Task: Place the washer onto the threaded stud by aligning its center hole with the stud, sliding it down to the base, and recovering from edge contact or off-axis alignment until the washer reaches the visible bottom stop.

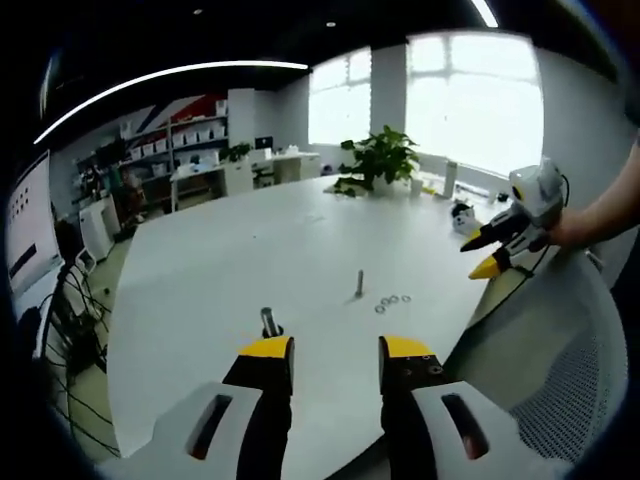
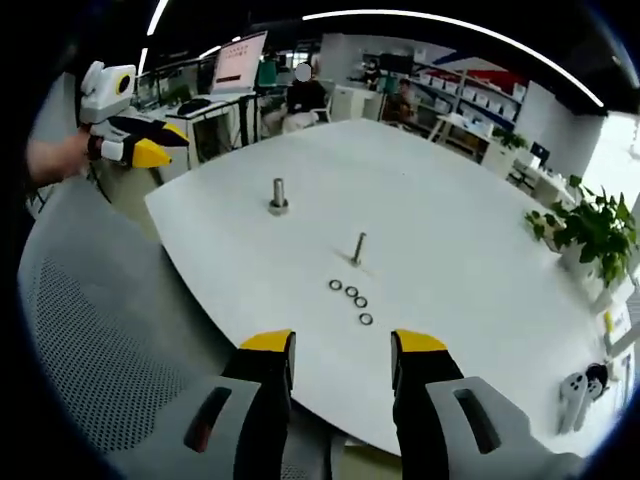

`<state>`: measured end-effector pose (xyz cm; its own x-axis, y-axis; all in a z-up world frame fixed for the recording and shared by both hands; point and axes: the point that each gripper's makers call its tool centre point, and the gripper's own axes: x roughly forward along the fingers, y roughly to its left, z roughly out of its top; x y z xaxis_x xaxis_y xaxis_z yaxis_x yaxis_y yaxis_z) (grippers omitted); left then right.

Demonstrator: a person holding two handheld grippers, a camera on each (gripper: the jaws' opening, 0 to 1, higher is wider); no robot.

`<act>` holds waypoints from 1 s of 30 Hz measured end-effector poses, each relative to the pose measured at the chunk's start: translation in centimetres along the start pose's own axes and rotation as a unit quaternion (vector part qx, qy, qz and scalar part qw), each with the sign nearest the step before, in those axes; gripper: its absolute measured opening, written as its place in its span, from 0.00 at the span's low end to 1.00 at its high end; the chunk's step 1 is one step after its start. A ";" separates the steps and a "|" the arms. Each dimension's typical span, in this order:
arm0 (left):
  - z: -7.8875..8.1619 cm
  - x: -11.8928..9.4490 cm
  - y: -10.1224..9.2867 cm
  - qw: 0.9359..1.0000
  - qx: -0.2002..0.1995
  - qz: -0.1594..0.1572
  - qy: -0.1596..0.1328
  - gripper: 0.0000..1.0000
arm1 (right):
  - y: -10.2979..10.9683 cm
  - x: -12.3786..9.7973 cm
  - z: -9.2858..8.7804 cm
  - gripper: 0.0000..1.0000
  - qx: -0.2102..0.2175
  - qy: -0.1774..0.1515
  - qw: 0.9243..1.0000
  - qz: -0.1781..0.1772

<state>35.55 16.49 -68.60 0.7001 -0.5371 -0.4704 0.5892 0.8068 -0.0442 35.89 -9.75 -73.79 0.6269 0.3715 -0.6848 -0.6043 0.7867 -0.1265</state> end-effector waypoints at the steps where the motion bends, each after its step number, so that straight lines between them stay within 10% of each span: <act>1: -0.1 -0.1 0.3 1.000 -0.009 0.004 0.000 0.32 | 0.0 0.1 -0.2 0.41 -0.007 0.006 1.000 -0.002; 20: -0.5 0.0 0.2 1.000 0.002 0.005 0.010 0.32 | -1.5 0.1 0.4 0.41 0.014 0.006 1.000 -0.014; 30: -0.9 0.2 0.1 1.000 0.002 0.003 0.023 0.30 | -2.5 4.7 1.4 0.38 0.005 0.049 0.998 0.026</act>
<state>35.40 16.70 -69.50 0.6847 -0.5201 -0.5106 0.5869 0.8088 -0.0368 41.08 -9.30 -75.68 0.5436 0.3625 -0.7570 -0.6292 0.7729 -0.0817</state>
